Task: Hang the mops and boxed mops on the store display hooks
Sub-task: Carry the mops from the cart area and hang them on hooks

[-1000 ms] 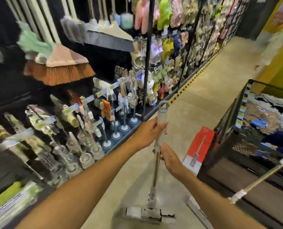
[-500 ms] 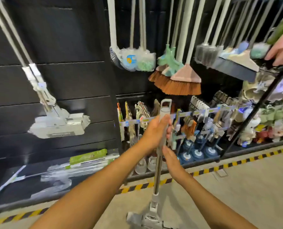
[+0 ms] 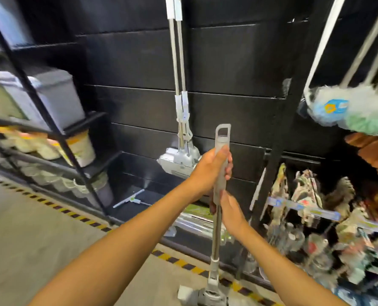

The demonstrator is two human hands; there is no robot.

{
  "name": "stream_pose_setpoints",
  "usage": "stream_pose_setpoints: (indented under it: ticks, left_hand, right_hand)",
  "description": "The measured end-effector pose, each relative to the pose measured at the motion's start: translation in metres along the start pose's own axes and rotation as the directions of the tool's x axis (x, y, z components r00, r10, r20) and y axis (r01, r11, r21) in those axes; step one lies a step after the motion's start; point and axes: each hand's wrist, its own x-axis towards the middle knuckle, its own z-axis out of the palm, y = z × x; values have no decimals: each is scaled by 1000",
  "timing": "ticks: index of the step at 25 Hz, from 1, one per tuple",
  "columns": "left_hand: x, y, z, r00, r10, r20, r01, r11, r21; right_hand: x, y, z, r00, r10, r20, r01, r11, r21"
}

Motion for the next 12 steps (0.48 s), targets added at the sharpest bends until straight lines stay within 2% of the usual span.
stream_pose_setpoints:
  ticks: [7, 12]
  left_hand:
    - [63, 29, -105, 985, 75, -155, -53, 989, 138]
    - [98, 68, -162, 963, 153, -221, -116, 978, 172]
  right_hand:
    - [98, -61, 64, 974, -55, 221, 59, 998, -9]
    - [159, -103, 90, 928, -134, 348, 194, 971, -143]
